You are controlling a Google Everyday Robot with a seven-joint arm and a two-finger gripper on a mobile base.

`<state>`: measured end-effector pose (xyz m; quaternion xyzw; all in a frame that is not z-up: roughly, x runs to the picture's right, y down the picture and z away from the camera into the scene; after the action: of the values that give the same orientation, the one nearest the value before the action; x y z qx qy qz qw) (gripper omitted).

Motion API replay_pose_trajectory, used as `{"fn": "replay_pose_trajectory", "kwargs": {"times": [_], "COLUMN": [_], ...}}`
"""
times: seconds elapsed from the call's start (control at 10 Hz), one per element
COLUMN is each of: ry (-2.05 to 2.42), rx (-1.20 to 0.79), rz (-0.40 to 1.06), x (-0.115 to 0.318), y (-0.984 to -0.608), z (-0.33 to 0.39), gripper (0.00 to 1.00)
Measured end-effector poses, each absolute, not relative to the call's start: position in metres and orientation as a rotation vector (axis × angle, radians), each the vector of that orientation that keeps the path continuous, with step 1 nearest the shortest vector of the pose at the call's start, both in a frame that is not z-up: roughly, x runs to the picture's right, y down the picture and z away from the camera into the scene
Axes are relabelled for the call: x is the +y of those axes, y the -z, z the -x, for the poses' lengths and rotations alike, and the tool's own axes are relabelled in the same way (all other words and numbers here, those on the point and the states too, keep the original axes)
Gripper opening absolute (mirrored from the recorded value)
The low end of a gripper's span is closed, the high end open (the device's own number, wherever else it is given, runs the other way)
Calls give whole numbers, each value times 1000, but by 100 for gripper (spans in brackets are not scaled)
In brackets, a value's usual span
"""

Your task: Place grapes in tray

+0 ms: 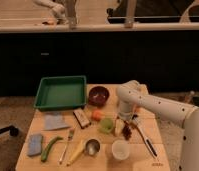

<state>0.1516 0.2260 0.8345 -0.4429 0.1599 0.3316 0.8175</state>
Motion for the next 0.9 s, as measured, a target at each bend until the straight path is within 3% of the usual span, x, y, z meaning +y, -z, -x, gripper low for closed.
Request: {"fn": "replay_pose_trajectory", "kwargs": {"times": [0.3,0.6,0.9], "ry": [-705,-709,-710], "rx": [335,322,320], "rz": [974,981,981], "x": [229,228,226], "y": [-841,-842,-841], "z": [-154,-155,-154], "gripper": [78,52,20]}}
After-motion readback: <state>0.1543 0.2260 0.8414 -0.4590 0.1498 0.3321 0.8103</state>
